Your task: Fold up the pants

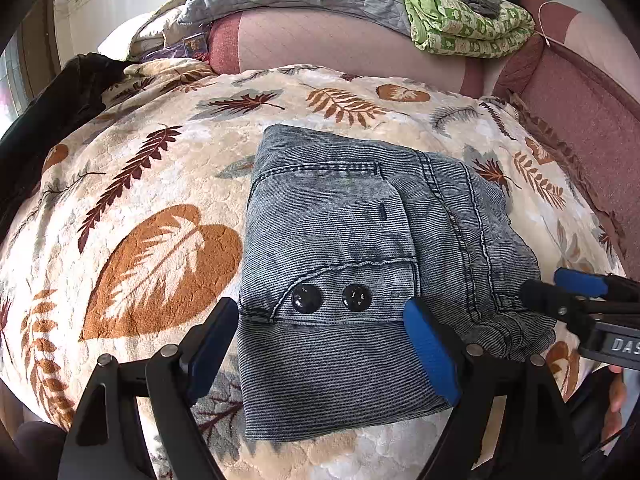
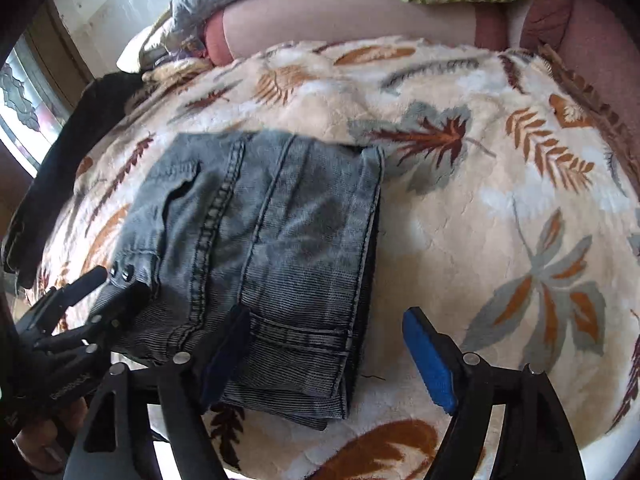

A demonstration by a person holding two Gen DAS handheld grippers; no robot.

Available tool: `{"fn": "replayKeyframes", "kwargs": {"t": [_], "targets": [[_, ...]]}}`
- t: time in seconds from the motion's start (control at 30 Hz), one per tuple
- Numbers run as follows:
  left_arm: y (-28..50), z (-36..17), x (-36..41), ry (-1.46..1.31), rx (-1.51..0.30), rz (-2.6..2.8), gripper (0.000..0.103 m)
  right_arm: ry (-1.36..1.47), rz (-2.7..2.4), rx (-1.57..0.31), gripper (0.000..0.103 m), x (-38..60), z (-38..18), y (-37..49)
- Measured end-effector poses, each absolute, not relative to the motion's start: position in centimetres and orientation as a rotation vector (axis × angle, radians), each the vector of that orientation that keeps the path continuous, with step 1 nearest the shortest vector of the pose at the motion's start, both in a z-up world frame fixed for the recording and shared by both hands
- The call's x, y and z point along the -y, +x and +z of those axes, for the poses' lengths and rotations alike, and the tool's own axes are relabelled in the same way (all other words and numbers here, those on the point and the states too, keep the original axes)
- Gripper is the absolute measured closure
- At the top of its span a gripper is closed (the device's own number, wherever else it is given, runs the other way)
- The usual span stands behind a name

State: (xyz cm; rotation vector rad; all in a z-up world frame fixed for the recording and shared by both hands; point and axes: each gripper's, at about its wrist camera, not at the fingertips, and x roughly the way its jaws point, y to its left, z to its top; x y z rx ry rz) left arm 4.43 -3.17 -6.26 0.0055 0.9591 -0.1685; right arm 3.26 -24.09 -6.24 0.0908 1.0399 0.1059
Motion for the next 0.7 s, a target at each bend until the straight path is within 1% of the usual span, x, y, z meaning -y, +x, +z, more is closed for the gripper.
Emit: {"fn": "replayKeyframes", "kwargs": {"t": [0.1,0.13,0.17,0.2,0.23,0.3,0.5,0.6,0.63,0.7], "targets": [[4.3,-6.4,3.1,0.006,-0.957,-0.163,0.018,0.074,0.120,-0.961,0.020,23.4,-5.0,1.2],[4.3,-6.5,3.1,0.002,-0.957,-0.160,0.017,0.058,0.122,-0.968,0.017,23.0,-5.6,0.9],[4.3,-6.6,3.1,-0.001,-0.959,-0.158,0.017,0.017,0.123,-1.020,0.007,22.3,-7.0,1.3],[4.3,-6.7,3.2,-0.001,-0.968,-0.161,0.017,-0.017,0.143,-1.080,0.006,21.8,-8.8,1.8],[4.3,-6.7,3.1,0.001,-0.973,-0.169,0.017,0.033,0.174,-1.077,0.006,22.0,-9.5,1.7],[4.0,-6.2,2.7,-0.006,-0.973,-0.196,0.017,0.139,0.178,-1.063,0.006,23.2,-8.9,1.4],[2.6,-3.9,-2.3,-0.172,-0.876,-0.194,0.018,0.398,0.195,-0.849,0.005,28.9,-6.3,-0.7],[2.6,-4.2,-5.4,-0.214,-0.835,-0.177,0.018,0.582,0.189,-0.797,0.005,32.1,-7.0,-1.4],[2.8,-4.6,-6.3,-0.227,-0.838,-0.171,0.018,0.649,0.221,-0.791,0.005,32.8,-7.2,-1.3],[3.4,-5.7,-8.0,-0.268,-0.875,-0.174,0.018,0.695,0.260,-0.759,0.005,33.3,-6.9,-1.3]]}}
